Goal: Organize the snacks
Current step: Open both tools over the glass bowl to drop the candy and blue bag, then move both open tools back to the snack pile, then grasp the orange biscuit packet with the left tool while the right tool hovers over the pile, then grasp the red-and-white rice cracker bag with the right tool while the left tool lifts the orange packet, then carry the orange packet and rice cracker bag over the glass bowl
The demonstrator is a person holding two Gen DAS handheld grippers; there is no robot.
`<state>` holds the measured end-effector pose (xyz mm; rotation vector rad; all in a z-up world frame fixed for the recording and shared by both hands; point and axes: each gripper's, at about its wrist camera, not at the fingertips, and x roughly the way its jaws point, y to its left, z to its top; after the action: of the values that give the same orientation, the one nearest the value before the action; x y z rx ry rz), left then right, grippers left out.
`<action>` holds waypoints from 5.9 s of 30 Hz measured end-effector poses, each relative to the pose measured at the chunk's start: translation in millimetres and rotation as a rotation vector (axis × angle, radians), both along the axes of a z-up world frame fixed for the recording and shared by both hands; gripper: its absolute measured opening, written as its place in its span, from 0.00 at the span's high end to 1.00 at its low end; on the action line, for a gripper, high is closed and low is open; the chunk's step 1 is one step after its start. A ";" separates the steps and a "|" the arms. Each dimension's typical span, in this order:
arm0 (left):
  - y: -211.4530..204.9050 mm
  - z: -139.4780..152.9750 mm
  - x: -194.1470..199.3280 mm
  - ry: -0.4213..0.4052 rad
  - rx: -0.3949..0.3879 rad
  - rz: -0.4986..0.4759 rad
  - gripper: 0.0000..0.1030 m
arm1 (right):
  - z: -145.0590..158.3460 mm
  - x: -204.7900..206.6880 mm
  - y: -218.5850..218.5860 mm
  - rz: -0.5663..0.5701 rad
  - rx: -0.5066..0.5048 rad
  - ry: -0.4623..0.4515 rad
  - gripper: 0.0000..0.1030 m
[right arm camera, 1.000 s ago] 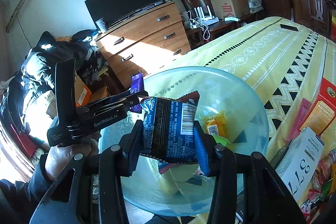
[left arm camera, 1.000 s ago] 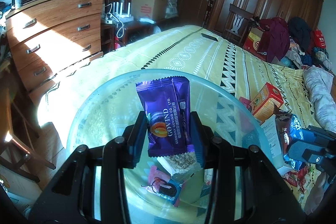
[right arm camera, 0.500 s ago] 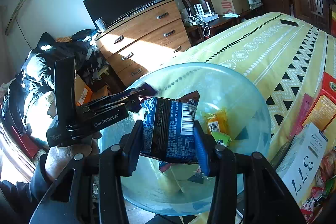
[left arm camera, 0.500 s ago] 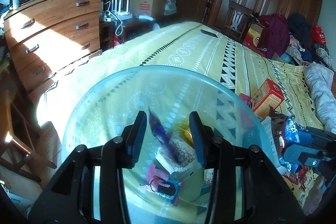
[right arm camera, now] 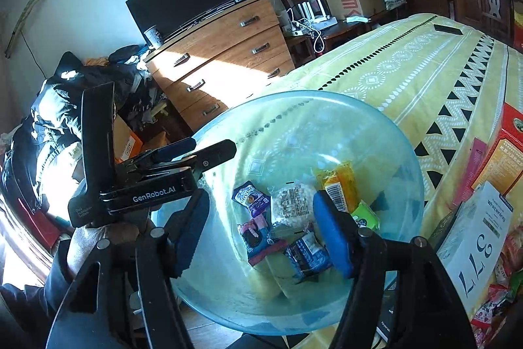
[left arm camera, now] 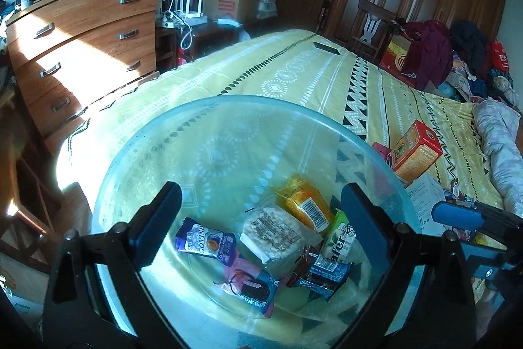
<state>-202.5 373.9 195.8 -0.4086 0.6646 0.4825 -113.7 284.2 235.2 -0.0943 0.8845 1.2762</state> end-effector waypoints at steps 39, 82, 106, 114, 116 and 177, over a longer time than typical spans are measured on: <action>-347.8 23.2 125.3 -0.023 0.223 -0.728 0.00 | -146.5 -71.1 -413.9 -0.594 -0.241 -0.069 0.16; -396.0 -132.1 190.0 0.405 -0.141 -0.783 0.05 | -205.2 -28.3 -519.4 -0.820 -0.126 0.120 0.16; -397.7 -131.2 163.0 0.482 -0.170 -0.600 0.03 | -203.6 -36.1 -503.8 -0.763 -0.137 0.117 0.15; -419.1 -134.6 170.7 0.453 0.043 -0.696 0.21 | -203.5 -34.4 -507.2 -0.771 -0.114 0.151 0.15; -419.3 -131.7 167.4 0.439 0.063 -0.714 0.22 | -204.0 -32.5 -509.8 -0.780 -0.100 0.169 0.15; -165.1 42.5 33.4 -0.249 -0.149 -0.452 0.22 | -38.9 -11.0 -327.6 -0.730 -0.117 -0.175 0.23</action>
<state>-169.1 208.8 238.3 -0.4343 0.5309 -0.0482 -124.6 -43.4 196.3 0.0268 0.7408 0.5264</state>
